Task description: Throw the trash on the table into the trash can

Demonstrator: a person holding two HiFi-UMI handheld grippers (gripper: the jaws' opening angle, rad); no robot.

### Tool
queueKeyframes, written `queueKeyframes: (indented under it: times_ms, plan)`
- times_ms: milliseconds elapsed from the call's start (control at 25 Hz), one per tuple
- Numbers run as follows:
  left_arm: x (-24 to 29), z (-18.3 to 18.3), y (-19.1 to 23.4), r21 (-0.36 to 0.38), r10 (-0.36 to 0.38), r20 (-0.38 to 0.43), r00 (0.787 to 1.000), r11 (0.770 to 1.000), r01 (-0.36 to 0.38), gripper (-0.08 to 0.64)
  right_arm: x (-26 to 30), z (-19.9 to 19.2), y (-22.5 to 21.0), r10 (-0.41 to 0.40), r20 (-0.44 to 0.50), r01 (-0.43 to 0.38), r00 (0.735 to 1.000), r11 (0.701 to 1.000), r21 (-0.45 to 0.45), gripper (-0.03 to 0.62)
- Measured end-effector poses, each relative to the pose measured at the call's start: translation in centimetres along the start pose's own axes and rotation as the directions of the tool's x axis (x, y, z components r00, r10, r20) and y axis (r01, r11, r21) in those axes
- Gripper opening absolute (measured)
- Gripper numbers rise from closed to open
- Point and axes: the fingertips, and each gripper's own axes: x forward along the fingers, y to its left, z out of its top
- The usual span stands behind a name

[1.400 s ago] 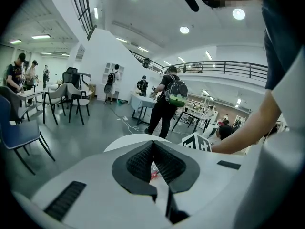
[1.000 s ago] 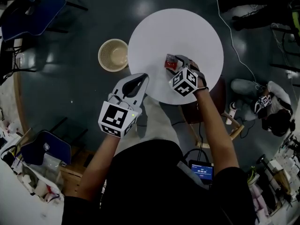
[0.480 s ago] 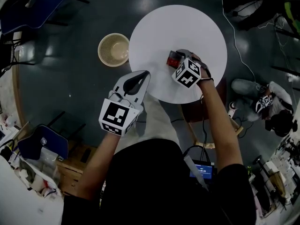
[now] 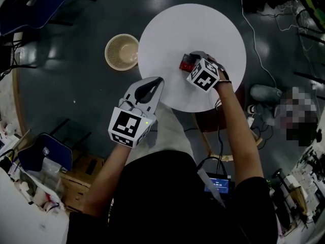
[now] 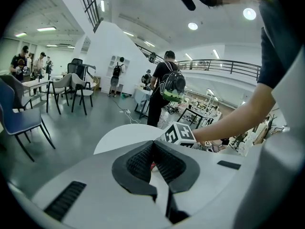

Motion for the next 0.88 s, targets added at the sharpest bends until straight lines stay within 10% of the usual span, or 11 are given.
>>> queueKeyframes:
  times_ms: [880]
  plan:
    - [0.41,-0.06,0.14,-0.018,0.007,0.005,1.000,1.000,-0.007,0.014,-0.18,0.40,-0.27,-0.041,-0.047,0.042,0.998,0.998,0.038,0.245]
